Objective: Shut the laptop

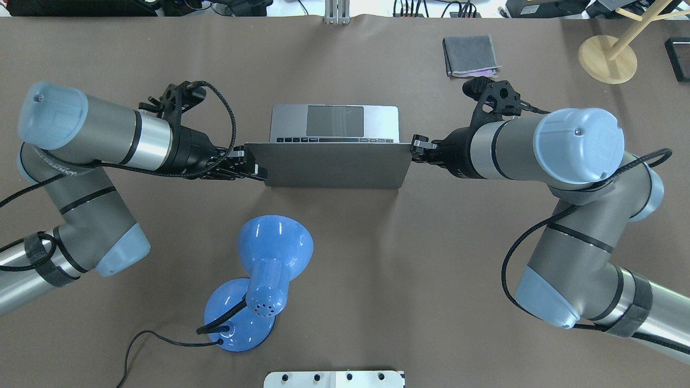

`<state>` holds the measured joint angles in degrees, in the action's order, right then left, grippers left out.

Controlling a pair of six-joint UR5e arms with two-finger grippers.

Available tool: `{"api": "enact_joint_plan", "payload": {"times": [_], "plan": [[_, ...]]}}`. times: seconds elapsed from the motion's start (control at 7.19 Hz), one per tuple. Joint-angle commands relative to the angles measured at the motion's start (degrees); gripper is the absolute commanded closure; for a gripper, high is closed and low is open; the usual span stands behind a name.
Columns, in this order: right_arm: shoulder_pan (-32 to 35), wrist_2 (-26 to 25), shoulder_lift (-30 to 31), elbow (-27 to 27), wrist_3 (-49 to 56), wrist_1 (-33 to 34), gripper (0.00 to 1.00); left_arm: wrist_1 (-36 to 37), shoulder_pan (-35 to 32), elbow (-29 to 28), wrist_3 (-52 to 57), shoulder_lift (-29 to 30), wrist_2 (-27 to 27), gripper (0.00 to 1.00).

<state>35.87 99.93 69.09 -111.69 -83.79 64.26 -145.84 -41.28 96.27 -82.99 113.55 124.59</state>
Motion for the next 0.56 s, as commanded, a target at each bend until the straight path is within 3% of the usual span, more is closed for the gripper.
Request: {"api": "enact_joint_plan", "payload": {"times": [0.0, 0.42], "plan": [[0.77, 0.00, -2.63, 3.13, 0.03, -0.10, 1.00, 0.21, -0.38, -0.99, 0.11, 0.62, -1.70, 1.00], [1.83, 0.00, -4.74, 6.55, 0.03, -0.19, 1.00, 5.27, -2.48, -2.93, 0.19, 5.17, -2.42, 1.00]]}}
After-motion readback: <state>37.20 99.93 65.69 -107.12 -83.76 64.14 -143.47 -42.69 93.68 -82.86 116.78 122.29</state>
